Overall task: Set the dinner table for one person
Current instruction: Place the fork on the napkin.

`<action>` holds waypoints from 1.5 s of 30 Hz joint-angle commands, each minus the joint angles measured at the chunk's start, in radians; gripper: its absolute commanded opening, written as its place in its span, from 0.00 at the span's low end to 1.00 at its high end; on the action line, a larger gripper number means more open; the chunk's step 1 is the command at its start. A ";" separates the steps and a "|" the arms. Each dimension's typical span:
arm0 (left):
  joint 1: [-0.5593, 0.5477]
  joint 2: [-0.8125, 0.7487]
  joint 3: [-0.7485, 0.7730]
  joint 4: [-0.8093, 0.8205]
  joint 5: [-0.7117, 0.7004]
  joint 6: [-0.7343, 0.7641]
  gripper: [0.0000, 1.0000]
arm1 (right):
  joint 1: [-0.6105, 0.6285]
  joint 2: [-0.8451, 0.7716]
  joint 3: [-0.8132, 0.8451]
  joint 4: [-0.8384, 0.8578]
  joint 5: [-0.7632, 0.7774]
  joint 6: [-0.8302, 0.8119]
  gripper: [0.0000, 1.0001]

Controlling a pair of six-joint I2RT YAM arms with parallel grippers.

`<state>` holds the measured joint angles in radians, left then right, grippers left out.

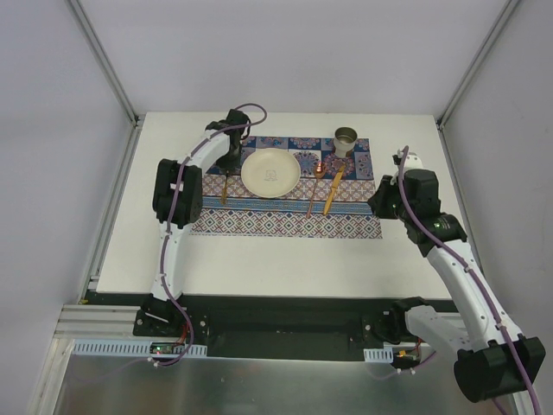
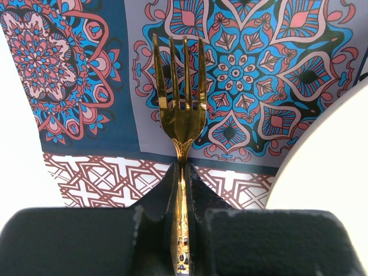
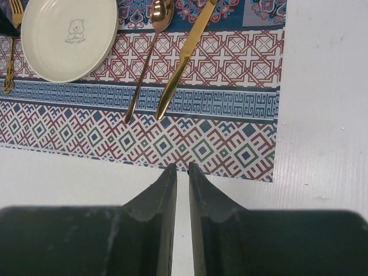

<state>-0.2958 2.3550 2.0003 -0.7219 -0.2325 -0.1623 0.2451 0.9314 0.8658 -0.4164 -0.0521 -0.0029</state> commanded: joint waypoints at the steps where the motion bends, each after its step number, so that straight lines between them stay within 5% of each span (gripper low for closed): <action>1: -0.009 0.010 0.034 -0.011 0.022 0.023 0.00 | -0.009 0.001 0.056 0.019 0.017 0.018 0.17; 18: -0.020 -0.007 -0.031 0.036 0.012 0.015 0.01 | -0.007 -0.019 0.078 -0.012 0.026 0.020 0.31; 29: -0.020 -0.028 -0.057 0.038 -0.005 0.012 0.37 | -0.006 0.049 0.071 0.033 0.005 0.047 0.33; 45: -0.026 -0.301 -0.103 0.038 -0.007 -0.028 0.44 | -0.122 0.437 0.282 0.014 0.023 0.007 0.46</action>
<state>-0.3092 2.2101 1.8984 -0.6865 -0.2428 -0.1581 0.1905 1.2987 1.0657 -0.4080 -0.0311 0.0135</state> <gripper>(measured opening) 0.438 0.459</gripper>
